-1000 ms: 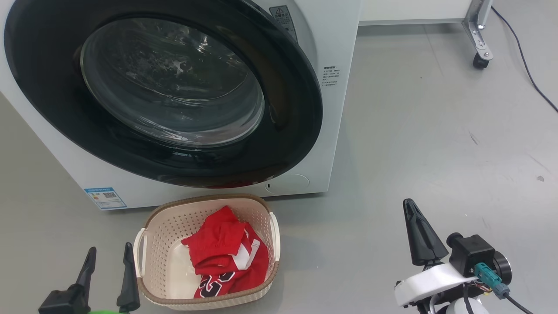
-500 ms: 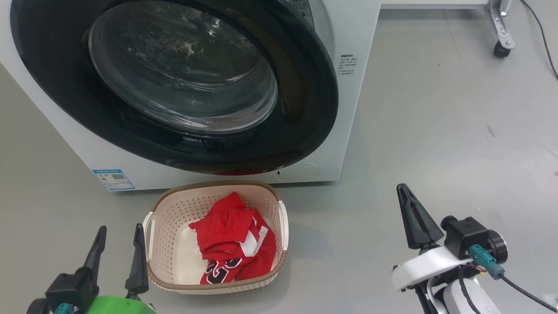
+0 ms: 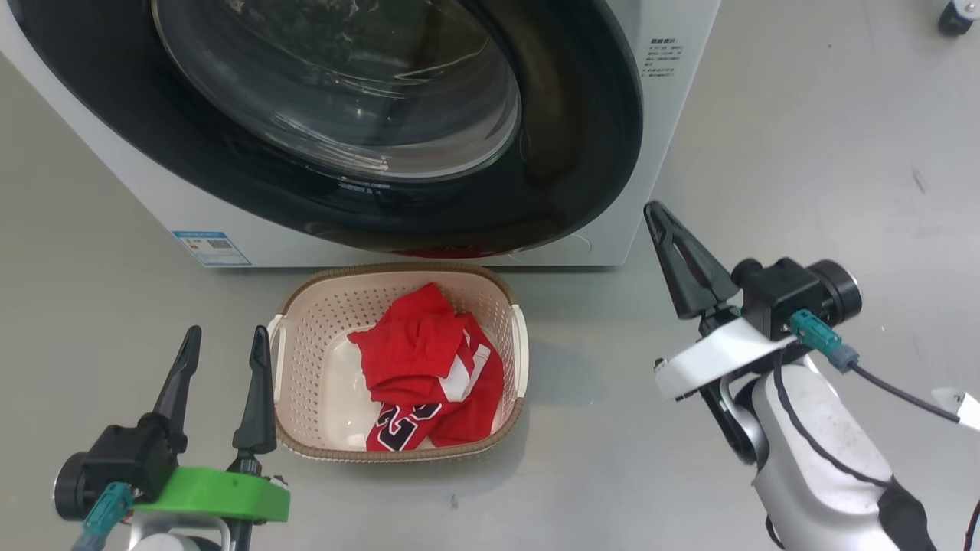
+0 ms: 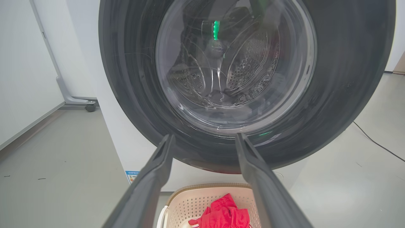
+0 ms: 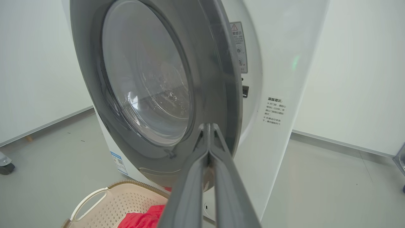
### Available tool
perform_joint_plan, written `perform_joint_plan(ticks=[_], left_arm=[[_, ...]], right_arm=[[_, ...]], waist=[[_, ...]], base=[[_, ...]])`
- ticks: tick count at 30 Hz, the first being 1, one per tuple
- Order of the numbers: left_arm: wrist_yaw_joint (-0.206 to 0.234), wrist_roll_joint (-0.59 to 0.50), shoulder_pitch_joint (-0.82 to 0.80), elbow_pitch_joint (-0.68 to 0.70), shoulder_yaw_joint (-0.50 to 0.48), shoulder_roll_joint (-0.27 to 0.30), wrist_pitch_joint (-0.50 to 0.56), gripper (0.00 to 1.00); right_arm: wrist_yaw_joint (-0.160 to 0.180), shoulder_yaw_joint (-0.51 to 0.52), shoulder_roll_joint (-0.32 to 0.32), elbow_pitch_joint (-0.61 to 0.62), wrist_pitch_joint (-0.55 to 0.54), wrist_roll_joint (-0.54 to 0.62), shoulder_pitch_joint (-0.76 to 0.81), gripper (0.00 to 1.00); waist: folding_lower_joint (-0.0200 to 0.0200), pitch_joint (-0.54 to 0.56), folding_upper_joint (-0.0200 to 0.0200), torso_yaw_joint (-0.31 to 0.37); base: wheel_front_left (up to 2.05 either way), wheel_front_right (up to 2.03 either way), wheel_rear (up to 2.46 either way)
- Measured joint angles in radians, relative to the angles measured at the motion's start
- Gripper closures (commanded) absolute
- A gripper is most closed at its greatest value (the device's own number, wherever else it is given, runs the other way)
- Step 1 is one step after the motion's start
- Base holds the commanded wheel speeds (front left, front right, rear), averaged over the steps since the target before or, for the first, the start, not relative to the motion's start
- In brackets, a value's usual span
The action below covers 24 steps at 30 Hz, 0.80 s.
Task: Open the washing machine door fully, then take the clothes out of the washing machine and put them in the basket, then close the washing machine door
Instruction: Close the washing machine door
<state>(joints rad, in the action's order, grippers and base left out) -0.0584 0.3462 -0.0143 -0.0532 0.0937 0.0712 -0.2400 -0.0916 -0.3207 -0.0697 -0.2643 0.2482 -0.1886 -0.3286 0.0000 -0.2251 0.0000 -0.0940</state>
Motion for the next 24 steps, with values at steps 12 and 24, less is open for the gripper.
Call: perform_joint_plan(ticks=[12, 24], left_arm=[[-0.010, 0.002, -0.080, -0.003, 0.018, -0.012, -0.002, 0.00], [-0.018, 0.006, -0.125, -0.038, 0.019, -0.019, -0.009, 0.00]], right_arm=[[-0.018, -0.017, -0.021, -0.055, -0.014, 0.008, -0.231, 1.00], [-0.030, -0.022, -0.025, -0.169, -0.014, -0.007, -0.361, 1.00]], waist=[[0.0000, -0.101, 0.0000, -0.055], [0.0000, -0.159, 0.0000, -0.103]], base=[[0.00, 0.00, 0.00], [0.00, 0.00, 0.00]])
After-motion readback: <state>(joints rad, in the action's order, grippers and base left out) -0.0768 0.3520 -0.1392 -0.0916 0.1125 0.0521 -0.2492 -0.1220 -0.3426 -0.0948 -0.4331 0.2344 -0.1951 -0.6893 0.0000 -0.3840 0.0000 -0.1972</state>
